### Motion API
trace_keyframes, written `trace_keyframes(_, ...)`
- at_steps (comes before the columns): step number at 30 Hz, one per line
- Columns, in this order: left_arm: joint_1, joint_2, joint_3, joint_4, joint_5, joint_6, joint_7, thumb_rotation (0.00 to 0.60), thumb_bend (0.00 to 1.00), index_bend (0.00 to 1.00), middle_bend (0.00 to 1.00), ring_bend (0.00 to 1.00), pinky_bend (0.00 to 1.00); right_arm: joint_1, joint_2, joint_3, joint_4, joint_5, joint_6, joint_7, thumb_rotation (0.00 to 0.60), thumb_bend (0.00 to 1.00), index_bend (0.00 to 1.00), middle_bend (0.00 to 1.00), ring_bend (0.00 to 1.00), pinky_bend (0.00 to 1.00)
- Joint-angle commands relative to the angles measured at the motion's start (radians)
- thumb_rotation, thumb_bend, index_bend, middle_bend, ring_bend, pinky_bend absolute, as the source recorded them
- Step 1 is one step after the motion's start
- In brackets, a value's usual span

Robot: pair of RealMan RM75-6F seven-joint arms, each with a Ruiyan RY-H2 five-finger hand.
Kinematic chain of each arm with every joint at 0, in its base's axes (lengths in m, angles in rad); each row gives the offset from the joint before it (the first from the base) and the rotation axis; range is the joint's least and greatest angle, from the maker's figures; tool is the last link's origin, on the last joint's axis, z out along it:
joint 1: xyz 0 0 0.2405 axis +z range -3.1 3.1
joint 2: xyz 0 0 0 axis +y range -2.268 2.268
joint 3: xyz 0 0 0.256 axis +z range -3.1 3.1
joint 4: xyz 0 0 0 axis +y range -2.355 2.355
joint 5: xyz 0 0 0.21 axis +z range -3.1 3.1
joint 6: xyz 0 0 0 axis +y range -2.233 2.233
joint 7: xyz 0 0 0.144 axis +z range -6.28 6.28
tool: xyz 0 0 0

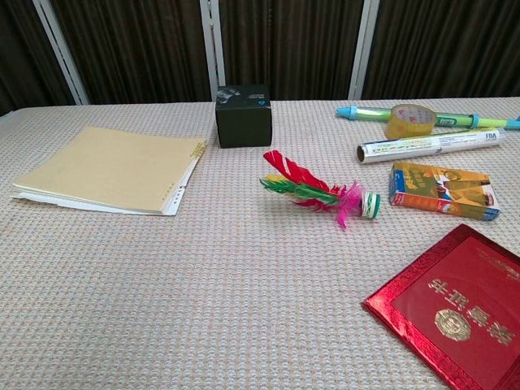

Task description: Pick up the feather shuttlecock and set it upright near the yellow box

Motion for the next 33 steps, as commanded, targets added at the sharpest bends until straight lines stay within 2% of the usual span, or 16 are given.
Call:
trace_keyframes(1,-0.002,-0.005,0.002,0.003,0.002,-0.004,0.005,0.579,0.19,0.00,0.00,0.00,0.00,-0.001,0.002,0.001,-0.001,0.002,0.003,0.000,0.600,0.00,0.00,0.00,0.00,0.00)
trace_keyframes(9,0.003,-0.005,0.002,-0.002,0.009,0.011,0.007,0.581,0.19,0.00,0.00,0.00,0.00,0.001,0.005,-0.009,-0.003,-0.009,-0.006,0.003,0.600,0.00,0.01,0.00,0.00,0.00)
trace_keyframes(14,0.006,0.002,0.001,0.002,0.014,0.023,-0.021,0.580,0.19,0.00,0.00,0.00,0.00,0.019,-0.021,-0.022,0.009,-0.088,0.005,0.033,0.600,0.00,0.10,0.00,0.00,0.00)
trace_keyframes(18,0.004,0.005,-0.007,0.009,0.005,0.023,-0.039,0.578,0.19,0.00,0.00,0.00,0.00,0.076,-0.051,-0.024,0.017,-0.148,-0.048,0.039,0.600,0.00,0.21,0.00,0.00,0.00)
trace_keyframes(21,-0.001,0.005,-0.007,0.013,-0.007,0.004,-0.042,0.577,0.19,0.00,0.00,0.00,0.00,0.131,-0.084,-0.006,-0.005,-0.171,-0.100,0.008,0.600,0.00,0.28,0.00,0.00,0.00)
trace_keyframes(25,0.001,0.009,-0.010,0.019,-0.028,-0.006,-0.044,0.582,0.19,0.00,0.00,0.00,0.00,0.192,-0.138,0.017,-0.022,-0.182,-0.156,-0.024,0.600,0.01,0.32,0.00,0.00,0.00)
trace_keyframes(33,0.007,0.020,-0.026,0.024,-0.063,-0.005,-0.065,0.577,0.19,0.00,0.00,0.00,0.00,0.336,-0.253,0.096,0.012,-0.081,-0.338,-0.101,0.600,0.08,0.38,0.00,0.00,0.00)
